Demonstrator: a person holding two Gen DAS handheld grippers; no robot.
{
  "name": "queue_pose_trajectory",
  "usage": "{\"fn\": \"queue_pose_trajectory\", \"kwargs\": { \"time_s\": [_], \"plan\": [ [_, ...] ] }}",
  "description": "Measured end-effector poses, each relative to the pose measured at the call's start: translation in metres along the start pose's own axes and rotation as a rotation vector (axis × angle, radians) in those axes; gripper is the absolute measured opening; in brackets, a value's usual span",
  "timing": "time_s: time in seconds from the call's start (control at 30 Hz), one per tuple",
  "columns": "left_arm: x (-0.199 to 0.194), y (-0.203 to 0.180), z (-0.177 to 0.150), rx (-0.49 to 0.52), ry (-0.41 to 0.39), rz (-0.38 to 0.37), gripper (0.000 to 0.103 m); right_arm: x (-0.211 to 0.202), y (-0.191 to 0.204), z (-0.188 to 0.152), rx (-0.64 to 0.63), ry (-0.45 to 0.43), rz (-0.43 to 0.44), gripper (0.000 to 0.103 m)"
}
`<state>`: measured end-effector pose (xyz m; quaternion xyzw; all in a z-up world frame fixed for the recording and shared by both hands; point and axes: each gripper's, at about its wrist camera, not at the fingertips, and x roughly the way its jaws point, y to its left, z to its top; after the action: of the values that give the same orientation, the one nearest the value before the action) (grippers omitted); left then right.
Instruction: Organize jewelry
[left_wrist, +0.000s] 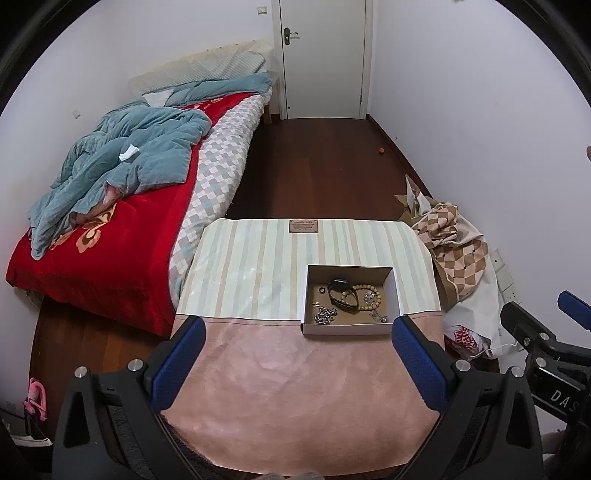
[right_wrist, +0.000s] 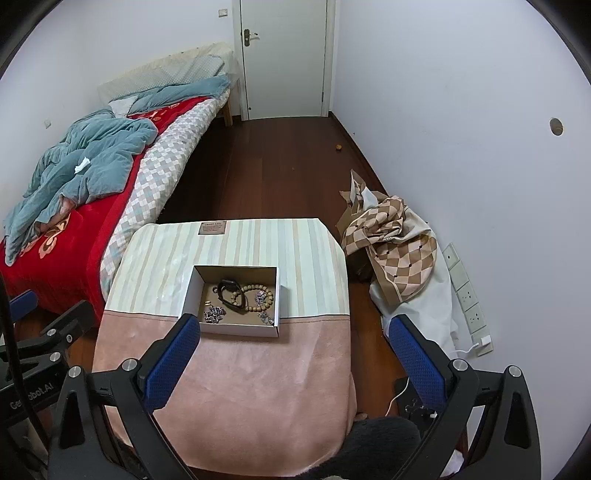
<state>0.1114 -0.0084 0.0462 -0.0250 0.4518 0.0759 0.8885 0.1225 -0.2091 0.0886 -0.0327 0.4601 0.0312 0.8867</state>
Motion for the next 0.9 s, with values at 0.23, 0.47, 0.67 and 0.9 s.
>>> {"fn": "queue_pose_trajectory", "kwargs": {
  "time_s": [0.23,0.47,0.67,0.9],
  "plan": [
    [-0.0016,-0.0008,-0.0012,0.002,0.003,-0.002,0.103,-0.0009,-0.0008,-0.0004,0.0,0.0,0.0,0.103],
    [-0.004,-0.0008,-0.0022,0.006,-0.001,-0.001,0.103,-0.0031,-0.0008,-0.0019,0.0,-0.005,0.001,0.103],
    [-0.0052,-0.0005,-0.0025,0.007,-0.003,-0.002,0.103,-0.0052,-0.0012,-0.0025,0.0,-0.007,0.002,0.103],
    [-0.0067,-0.0019,-0.0019,0.008,0.001,-0.002,0.103,-0.005,-0.0012,-0.0033,0.0,0.0,0.008,0.103]
  ]
}}
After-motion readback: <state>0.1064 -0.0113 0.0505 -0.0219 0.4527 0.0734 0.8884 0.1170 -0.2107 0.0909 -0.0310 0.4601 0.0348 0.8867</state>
